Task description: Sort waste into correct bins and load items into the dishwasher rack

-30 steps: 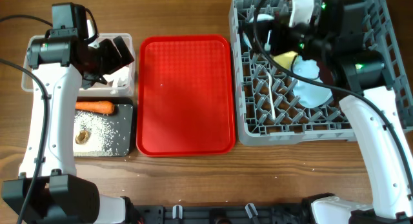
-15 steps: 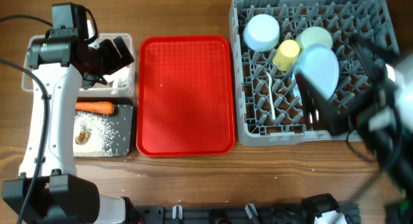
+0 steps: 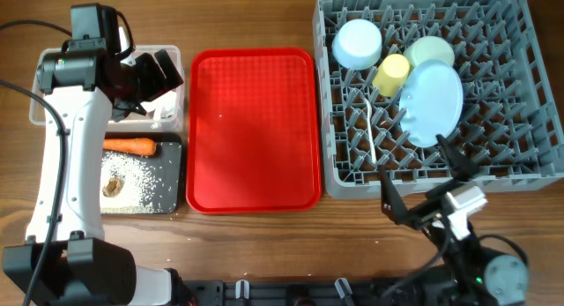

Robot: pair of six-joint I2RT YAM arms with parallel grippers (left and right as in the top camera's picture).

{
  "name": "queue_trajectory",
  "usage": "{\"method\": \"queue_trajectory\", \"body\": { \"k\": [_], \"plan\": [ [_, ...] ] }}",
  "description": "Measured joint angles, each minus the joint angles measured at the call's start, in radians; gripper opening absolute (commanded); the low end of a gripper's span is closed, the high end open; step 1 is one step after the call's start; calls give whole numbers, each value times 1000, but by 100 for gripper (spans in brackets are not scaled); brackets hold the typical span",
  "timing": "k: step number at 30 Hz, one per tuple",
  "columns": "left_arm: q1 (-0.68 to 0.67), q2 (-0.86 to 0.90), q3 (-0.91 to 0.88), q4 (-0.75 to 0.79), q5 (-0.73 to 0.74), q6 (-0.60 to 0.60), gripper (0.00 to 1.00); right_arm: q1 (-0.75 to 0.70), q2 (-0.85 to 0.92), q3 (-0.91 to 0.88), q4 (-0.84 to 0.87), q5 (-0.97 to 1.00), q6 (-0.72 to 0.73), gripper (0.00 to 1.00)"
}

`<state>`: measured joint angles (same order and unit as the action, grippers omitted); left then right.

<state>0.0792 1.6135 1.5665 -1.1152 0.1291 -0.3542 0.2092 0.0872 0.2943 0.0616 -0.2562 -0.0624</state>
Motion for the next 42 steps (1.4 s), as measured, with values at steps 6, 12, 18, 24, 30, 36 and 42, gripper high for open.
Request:
{"method": "queue_trajectory", "body": {
  "k": [6,12,18,24,30,36,42],
  "plan": [
    [0,0,0,1,0,0,100,-34,-61,-217,132,22,71,100],
    [0,0,0,0,0,0,100,-35,-67,-277,120,39,96,100],
    [0,0,0,0,0,0,100,-61,-68,-286,26,55,97,100],
    [0,0,0,0,0,0,100,-75,-69,-287,-50,56,103,100],
    [0,0,0,0,0,0,100,-75,-69,-287,-50,56,103,100],
    [0,0,0,0,0,0,100,-75,-69,-287,-50,56,103,100],
    [0,0,0,0,0,0,100,-75,-69,-287,-50,56,103,100]
  ]
}}
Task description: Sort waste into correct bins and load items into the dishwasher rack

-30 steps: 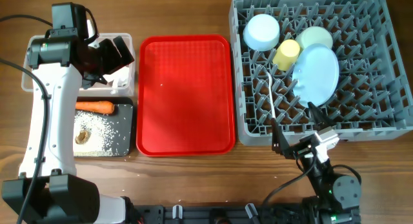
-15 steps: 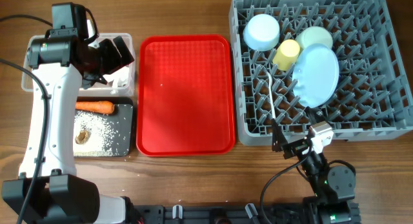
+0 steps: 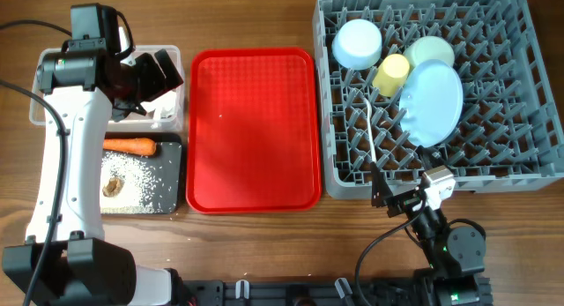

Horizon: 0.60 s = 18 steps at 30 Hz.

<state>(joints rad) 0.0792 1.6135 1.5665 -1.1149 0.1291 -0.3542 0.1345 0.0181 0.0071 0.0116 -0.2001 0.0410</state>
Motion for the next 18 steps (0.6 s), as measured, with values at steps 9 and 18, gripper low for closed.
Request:
{"method": "queue_trajectory", "body": {
  "k": [9,18],
  "plan": [
    [0,-5,0,0,0,0,100,0,0,0,0,0,0,100],
    [-10,-428,-5,0,58,0,100,0,0,0,0,0,0,100]
  ]
}}
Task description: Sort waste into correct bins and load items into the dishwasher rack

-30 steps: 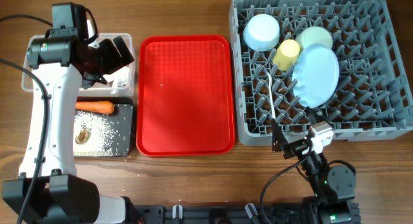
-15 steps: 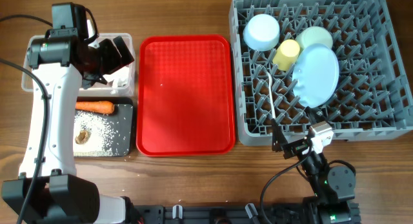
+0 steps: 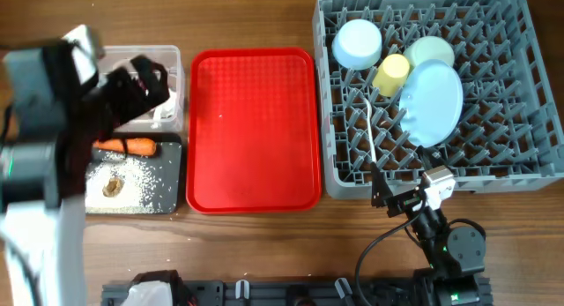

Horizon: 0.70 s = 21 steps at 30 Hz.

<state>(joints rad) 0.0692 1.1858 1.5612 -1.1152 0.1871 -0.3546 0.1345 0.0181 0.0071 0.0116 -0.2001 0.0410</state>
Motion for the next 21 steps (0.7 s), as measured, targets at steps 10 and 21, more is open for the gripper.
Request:
{"method": "queue_trajectory", "body": {
  "k": [10,21],
  "plan": [
    [-8,-441,-634,367,67,-2,100,0,-1,-1,0,2,0,100],
    [-8,-744,-1324,1246,171,-4,100,0,-1,-1,0,3,0,100]
  ]
}}
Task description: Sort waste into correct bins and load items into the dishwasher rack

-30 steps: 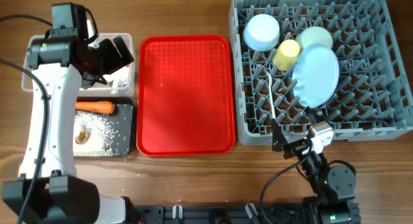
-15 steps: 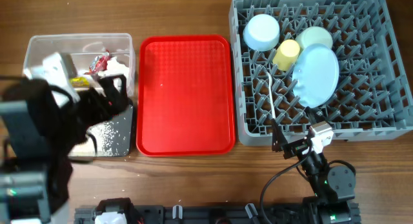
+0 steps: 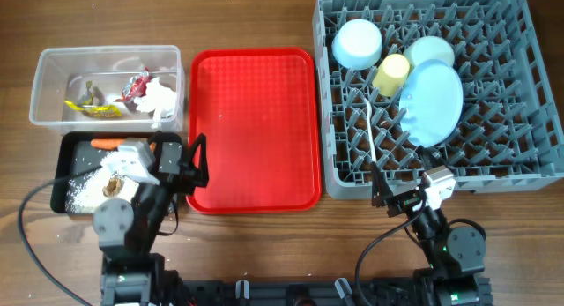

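Note:
The red tray point(image 3: 254, 130) in the middle is bare. A clear bin point(image 3: 106, 85) at the back left holds wrappers and crumpled white waste. In front of it a black tray point(image 3: 70, 178) holds a carrot point(image 3: 107, 144) and scattered rice. The grey dishwasher rack point(image 3: 493, 138) on the right holds a white bowl point(image 3: 357, 43), a yellow cup point(image 3: 390, 74), a pale green bowl point(image 3: 432, 50), a light blue plate point(image 3: 432, 101) and a white utensil point(image 3: 368, 121). My left gripper point(image 3: 183, 160) is open and empty between the black and red trays. My right gripper point(image 3: 385, 193) is open and empty at the rack's front edge.
Both arms are folded low at the table's front edge, the left one point(image 3: 123, 227) partly over the black tray and the right one point(image 3: 449, 244) in front of the rack. Bare wooden table point(image 3: 264, 244) lies between them.
My left arm was raised and blurred over the clear bin. It now lies folded at the front edge, its gripper beside the black tray, and the clear bin shows fully. The right arm has not moved.
At first my left gripper hung over the clear bin and my right gripper stood wide open in front of the rack. Then the right arm lay folded at the front edge. Later the left arm was blurred above the bin, and now it is folded too.

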Robot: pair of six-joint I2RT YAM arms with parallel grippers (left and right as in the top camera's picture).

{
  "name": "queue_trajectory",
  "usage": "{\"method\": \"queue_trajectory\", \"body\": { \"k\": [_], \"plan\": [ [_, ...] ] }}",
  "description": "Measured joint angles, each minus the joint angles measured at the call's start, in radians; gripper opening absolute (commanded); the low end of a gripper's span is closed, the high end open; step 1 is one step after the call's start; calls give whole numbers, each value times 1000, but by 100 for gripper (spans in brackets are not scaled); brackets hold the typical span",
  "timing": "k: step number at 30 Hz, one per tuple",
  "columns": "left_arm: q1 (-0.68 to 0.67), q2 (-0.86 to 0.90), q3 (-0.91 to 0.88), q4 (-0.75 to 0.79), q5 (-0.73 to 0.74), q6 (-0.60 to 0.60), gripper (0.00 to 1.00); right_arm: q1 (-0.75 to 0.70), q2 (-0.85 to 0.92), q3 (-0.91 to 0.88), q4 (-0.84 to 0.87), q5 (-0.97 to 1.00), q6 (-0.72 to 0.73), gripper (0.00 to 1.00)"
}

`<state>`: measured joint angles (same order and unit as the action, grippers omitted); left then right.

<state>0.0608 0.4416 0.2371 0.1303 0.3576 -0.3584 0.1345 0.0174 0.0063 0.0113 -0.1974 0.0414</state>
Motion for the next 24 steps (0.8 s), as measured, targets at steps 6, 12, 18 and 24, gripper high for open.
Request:
{"method": "queue_trajectory", "body": {
  "k": [6,12,18,24],
  "plan": [
    [0,-101,-146,59,8,1,100,0,0,0,0,0,0,100],
    [0,-172,-224,6,5,1,100,0,0,0,0,0,0,100],
    [0,-248,-227,-75,-142,1,100,0,0,0,0,0,0,100],
    [-50,-306,-227,-146,-250,91,100,0,0,0,0,0,0,100]
  ]
}}
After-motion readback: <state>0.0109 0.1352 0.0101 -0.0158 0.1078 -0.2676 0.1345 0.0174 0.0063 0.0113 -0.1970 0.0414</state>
